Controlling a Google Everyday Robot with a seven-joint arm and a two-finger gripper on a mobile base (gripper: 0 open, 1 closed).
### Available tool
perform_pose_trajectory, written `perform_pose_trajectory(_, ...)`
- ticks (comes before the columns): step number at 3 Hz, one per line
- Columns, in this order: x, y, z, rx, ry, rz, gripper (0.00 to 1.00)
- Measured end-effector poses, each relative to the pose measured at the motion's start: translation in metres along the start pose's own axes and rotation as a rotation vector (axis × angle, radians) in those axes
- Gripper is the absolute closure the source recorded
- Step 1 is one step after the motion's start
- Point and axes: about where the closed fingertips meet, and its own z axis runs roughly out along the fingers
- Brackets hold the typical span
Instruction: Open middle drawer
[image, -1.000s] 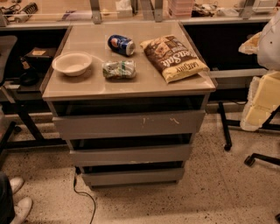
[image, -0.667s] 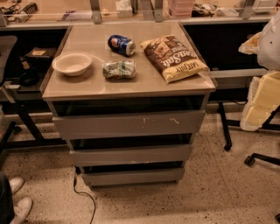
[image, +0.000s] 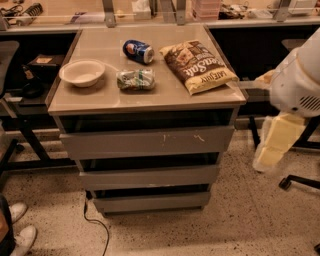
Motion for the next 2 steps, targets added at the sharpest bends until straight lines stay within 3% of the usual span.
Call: perform_pose_trajectory(2,-0.035,0.032,0.124,-0.128,-0.079,-0.047,0.0)
